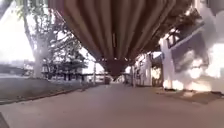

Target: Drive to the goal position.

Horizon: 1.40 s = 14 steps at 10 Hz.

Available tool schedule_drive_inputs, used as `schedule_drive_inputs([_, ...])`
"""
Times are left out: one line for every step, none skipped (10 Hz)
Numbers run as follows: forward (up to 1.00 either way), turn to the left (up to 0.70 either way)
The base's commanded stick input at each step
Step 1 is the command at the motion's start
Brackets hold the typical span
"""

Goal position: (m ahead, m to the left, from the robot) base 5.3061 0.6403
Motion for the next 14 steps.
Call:
schedule_drive_inputs([0.70, 0.00])
schedule_drive_inputs([0.70, 0.00])
schedule_drive_inputs([0.70, 0.00])
schedule_drive_inputs([0.70, 0.00])
schedule_drive_inputs([0.70, 0.00])
schedule_drive_inputs([0.70, 0.00])
schedule_drive_inputs([0.70, 0.00])
schedule_drive_inputs([0.70, 0.00])
schedule_drive_inputs([0.70, 0.00])
schedule_drive_inputs([0.70, 0.00])
schedule_drive_inputs([0.70, 0.00])
schedule_drive_inputs([0.70, 0.00])
schedule_drive_inputs([0.70, 0.00])
schedule_drive_inputs([0.70, 0.00])
